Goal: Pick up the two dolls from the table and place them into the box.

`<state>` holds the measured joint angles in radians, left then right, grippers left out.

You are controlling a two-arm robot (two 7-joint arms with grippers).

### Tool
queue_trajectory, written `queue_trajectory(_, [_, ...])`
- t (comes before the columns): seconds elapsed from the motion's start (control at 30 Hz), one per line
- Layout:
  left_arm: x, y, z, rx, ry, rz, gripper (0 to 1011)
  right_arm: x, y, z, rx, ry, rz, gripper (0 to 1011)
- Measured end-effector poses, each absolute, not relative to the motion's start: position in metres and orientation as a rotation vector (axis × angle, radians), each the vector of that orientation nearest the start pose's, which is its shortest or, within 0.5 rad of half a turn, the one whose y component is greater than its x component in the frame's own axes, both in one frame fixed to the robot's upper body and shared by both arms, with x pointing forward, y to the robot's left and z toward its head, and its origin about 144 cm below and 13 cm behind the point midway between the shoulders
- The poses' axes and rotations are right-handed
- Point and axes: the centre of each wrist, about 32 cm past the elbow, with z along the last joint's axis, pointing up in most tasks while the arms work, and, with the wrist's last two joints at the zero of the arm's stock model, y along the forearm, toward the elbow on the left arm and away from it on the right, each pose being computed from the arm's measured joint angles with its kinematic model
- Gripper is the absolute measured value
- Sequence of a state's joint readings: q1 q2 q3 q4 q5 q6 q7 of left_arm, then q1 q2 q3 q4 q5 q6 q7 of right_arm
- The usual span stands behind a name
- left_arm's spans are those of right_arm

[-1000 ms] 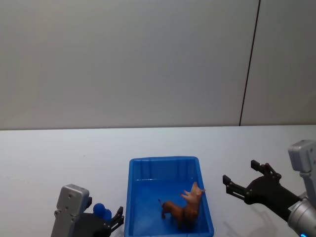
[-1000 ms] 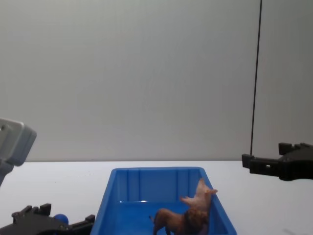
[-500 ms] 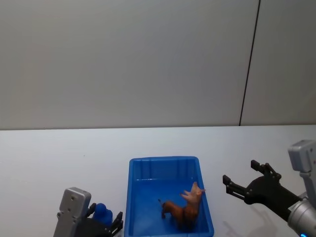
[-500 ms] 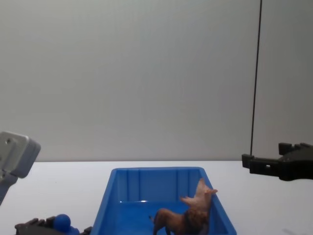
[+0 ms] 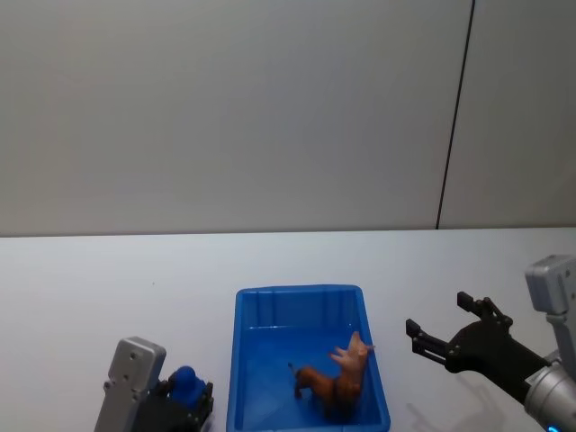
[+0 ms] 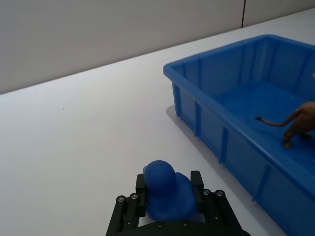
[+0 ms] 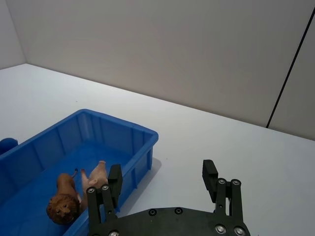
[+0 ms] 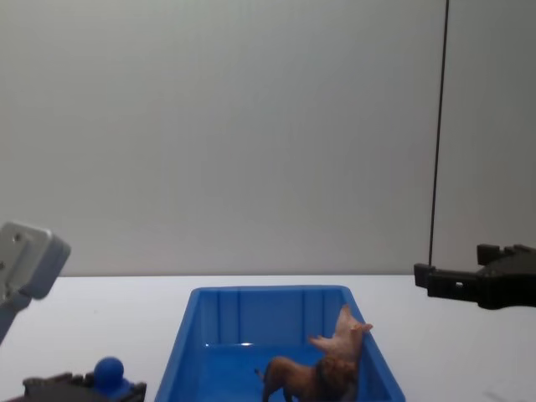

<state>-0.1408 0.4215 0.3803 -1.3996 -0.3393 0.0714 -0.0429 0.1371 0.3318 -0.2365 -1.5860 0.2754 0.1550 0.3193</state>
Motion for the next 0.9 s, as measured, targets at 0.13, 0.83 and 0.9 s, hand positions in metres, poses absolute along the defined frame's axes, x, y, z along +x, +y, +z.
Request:
queue_trajectory(0.13, [0.482, 0.264, 1.123, 0.27, 0.041, 1.244, 508, 0.489, -0.25, 1.183, -0.119, 0.009, -1.03, 1001])
queue_trajectory(0.83, [0.512, 0.237, 1.184, 0.134, -0.187, 1.135, 564, 0.489, -0.25, 1.183, -0.119, 0.009, -1.03, 1001])
queue_trajectory(0.9, [0.515, 0.234, 1.187, 0.125, -0.196, 1.118, 606, 0.489, -0.25, 1.183, -0.119, 0.009, -1.03, 1001])
